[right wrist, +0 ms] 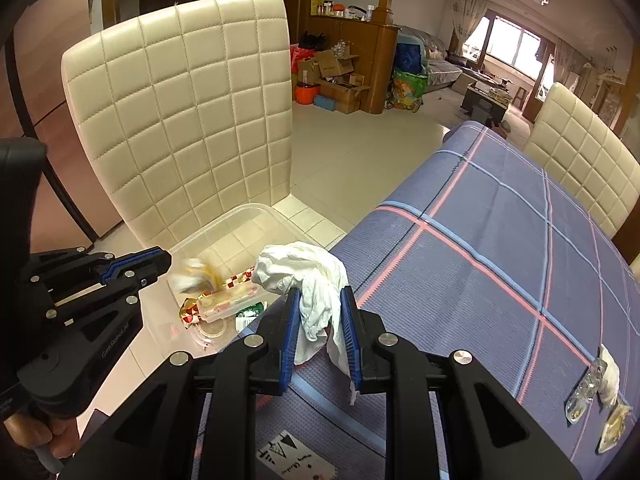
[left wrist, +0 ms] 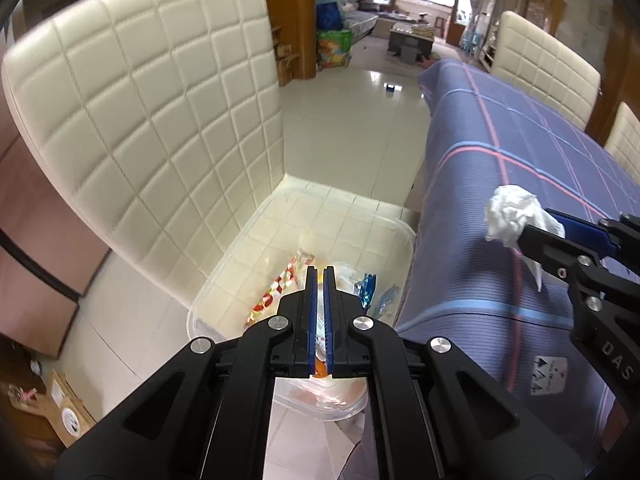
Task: Collect trash
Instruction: 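Carry the yellow wrapper and tissue to the clear bin and release both, then return to the table and grasp the silver pill blister with the left tool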
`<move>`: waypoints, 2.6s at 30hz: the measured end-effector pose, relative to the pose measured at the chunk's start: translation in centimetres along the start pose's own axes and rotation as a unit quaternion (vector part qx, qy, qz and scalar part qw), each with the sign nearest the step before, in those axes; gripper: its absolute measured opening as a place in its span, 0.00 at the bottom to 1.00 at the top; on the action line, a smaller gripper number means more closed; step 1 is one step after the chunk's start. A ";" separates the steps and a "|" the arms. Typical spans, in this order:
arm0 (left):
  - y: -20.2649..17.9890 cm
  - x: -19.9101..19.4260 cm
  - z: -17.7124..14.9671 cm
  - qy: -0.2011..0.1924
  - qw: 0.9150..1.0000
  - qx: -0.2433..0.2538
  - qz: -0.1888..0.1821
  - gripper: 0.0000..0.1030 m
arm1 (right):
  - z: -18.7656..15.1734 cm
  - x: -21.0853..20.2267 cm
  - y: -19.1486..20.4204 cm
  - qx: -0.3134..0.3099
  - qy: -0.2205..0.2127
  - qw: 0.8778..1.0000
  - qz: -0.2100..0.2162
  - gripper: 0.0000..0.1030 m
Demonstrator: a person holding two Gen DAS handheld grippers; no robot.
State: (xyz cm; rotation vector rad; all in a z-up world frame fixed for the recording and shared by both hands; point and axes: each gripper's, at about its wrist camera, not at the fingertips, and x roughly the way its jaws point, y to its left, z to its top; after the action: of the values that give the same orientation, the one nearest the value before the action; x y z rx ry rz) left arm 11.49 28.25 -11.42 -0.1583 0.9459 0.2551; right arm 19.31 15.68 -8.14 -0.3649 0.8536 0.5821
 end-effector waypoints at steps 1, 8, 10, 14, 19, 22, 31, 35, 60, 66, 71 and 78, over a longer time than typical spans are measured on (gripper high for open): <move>0.2 0.4 -0.1 0.005 1.000 -0.005 0.000 0.05 | 0.0 0.2 0.1 -0.002 0.002 1.000 -0.001 0.20; 1.6 1.7 -1.0 0.017 1.000 -0.019 0.015 0.05 | 0.3 1.6 0.9 -0.006 0.013 1.000 0.002 0.20; 2.0 1.7 -1.2 0.017 0.999 -0.022 0.020 0.05 | 0.3 1.8 1.2 -0.009 0.016 1.000 0.004 0.20; 3.3 1.6 -1.6 0.015 0.999 -0.038 0.019 0.05 | 0.6 2.1 2.0 -0.015 0.017 1.000 0.007 0.20; 5.0 1.5 -2.2 0.021 0.998 -0.061 0.022 0.09 | 0.8 2.4 2.8 -0.021 0.019 1.000 0.012 0.20; 6.0 0.5 -2.5 -0.003 0.997 -0.079 0.027 0.80 | 0.9 2.3 3.3 -0.024 0.019 0.999 0.017 0.20; 7.8 -1.5 -2.9 -0.052 0.993 -0.093 0.055 0.97 | 1.0 2.3 4.8 -0.034 0.021 0.999 0.032 0.21; 8.3 -1.5 -3.1 -0.048 0.992 -0.106 0.051 0.97 | 1.0 2.0 4.8 -0.035 0.020 0.999 0.034 0.61; -1.4 -6.8 -1.2 -0.084 0.996 0.000 0.015 0.97 | -3.1 -5.1 -4.2 0.048 -0.035 0.998 -0.029 0.70; -10.1 -8.2 -0.2 -0.095 0.992 0.076 -0.034 0.97 | -6.8 -8.1 -11.8 0.125 -0.045 0.988 -0.077 0.70; -17.9 -8.4 0.0 -0.098 0.983 0.138 -0.074 0.97 | -10.3 -10.6 -18.3 0.184 -0.049 0.974 -0.123 0.70; -28.3 -7.1 -0.1 -0.083 0.966 0.210 -0.128 0.97 | -15.6 -12.9 -27.8 0.273 -0.033 0.942 -0.195 0.70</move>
State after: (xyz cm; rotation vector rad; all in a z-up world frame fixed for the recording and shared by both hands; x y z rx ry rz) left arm 15.55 0.06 -5.05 0.1292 0.7841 -0.1720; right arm 20.34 -18.57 -5.55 -0.0004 0.8132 -0.0215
